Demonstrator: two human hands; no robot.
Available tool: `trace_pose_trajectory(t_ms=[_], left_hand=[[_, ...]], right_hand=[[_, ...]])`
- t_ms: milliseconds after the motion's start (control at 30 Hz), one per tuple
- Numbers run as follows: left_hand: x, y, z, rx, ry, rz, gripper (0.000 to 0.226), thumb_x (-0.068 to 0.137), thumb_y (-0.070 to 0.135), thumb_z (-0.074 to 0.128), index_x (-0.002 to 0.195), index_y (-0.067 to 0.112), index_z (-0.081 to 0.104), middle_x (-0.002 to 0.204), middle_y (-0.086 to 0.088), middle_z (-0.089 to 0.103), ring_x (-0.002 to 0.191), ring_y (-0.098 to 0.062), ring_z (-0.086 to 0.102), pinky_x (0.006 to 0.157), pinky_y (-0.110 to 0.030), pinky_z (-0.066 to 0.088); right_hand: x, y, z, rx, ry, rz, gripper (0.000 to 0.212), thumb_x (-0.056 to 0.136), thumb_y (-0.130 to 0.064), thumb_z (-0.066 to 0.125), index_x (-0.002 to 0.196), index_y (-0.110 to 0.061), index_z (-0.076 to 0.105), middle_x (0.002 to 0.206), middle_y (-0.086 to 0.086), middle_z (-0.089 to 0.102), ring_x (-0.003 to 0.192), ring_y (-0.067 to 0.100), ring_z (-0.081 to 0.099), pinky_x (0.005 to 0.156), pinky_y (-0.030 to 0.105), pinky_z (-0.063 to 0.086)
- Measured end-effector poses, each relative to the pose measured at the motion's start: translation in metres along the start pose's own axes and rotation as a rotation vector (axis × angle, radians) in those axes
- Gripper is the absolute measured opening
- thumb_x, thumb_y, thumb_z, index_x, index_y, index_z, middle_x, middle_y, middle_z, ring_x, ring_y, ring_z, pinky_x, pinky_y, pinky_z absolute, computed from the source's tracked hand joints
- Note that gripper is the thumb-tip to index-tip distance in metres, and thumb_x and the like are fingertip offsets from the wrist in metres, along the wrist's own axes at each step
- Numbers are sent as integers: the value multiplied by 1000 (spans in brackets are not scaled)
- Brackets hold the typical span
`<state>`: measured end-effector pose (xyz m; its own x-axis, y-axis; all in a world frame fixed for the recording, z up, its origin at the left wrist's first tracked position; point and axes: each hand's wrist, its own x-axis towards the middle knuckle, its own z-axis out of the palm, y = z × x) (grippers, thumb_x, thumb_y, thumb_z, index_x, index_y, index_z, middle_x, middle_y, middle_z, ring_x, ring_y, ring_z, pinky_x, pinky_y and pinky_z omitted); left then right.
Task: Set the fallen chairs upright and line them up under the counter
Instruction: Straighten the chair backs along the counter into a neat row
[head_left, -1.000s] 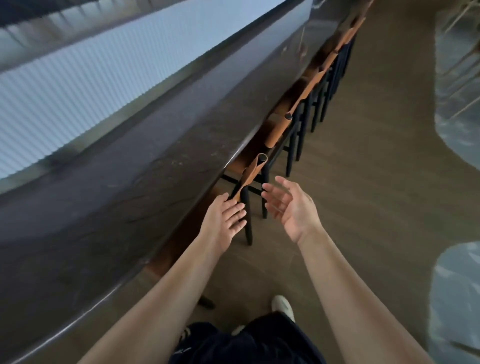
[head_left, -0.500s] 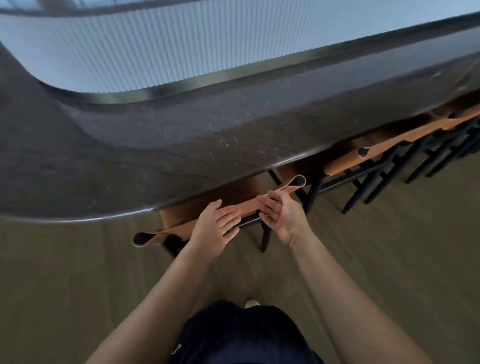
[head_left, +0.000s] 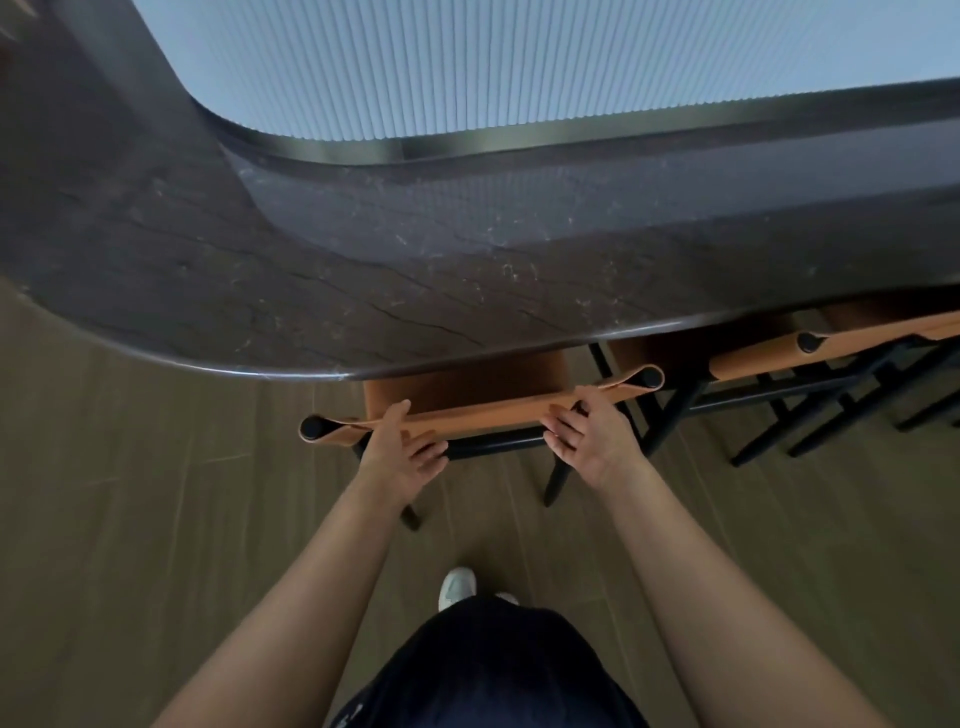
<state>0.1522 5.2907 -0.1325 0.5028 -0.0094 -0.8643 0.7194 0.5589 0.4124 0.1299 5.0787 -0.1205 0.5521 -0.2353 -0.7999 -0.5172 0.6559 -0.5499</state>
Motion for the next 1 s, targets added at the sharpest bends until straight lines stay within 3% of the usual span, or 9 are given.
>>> trace_pose_trajectory(t_ms=[67,167,300,367,500,633,733,833,1000], left_hand=[[11,5,-3,-40,48,32,50,92,28,63,132,5,44,116,-17,55,112,-32,55,98,-48,43],[23,15,-6,-73,86,51,44,93,24,62,131,7,48,123,-17,56,113,-32,57,97,-51,46],[36,29,-2,-135,131,71,15,91,-3,50,106,1,52,120,-22,56,103,-35,60,87,-49,54],[41,30,-3,-152,162,67,18,88,-13,43,95,1,51,115,-23,55,97,-37,60,79,-48,55],[41,26,-10,-170,164,56,29,85,-18,42,105,0,51,103,-23,57,89,-41,61,77,-54,56],[43,25,-19,-165,179,64,32,84,-18,43,110,-1,51,105,-23,58,88,-40,62,70,-49,56],[44,27,-29,-158,191,78,29,84,-18,42,107,-2,51,106,-23,58,85,-38,61,71,-48,55],[46,30,-37,-160,194,99,24,85,-18,41,98,-1,51,98,-22,58,82,-36,60,82,-50,55],[51,36,-37,-177,181,123,20,86,-17,42,86,0,52,90,-20,58,84,-35,61,76,-47,55]], right_hand=[[8,-5,2,-7,23,27,23,97,-23,57,117,-14,51,116,16,63,102,31,64,87,43,53],[21,-14,6,-19,8,71,28,97,-20,58,122,-11,49,119,19,58,103,35,62,86,48,52],[38,-19,16,-109,34,96,23,98,-10,54,120,-6,50,123,21,56,103,35,61,81,48,54],[46,-17,21,-93,62,95,22,99,-4,51,121,-4,50,123,23,56,102,36,62,77,49,56],[55,-13,26,2,100,85,20,97,7,42,113,-4,47,117,26,54,96,40,64,75,55,58],[55,-5,26,19,105,69,17,96,10,41,98,-7,44,113,25,53,96,41,65,69,55,59],[51,9,26,76,102,69,26,95,10,43,113,-8,46,115,22,54,92,37,66,57,49,60],[48,20,27,111,94,56,47,94,10,44,136,-11,38,118,23,54,95,36,66,62,49,60],[51,13,38,103,108,64,46,95,10,46,136,-9,38,113,21,53,92,35,65,58,48,60]])
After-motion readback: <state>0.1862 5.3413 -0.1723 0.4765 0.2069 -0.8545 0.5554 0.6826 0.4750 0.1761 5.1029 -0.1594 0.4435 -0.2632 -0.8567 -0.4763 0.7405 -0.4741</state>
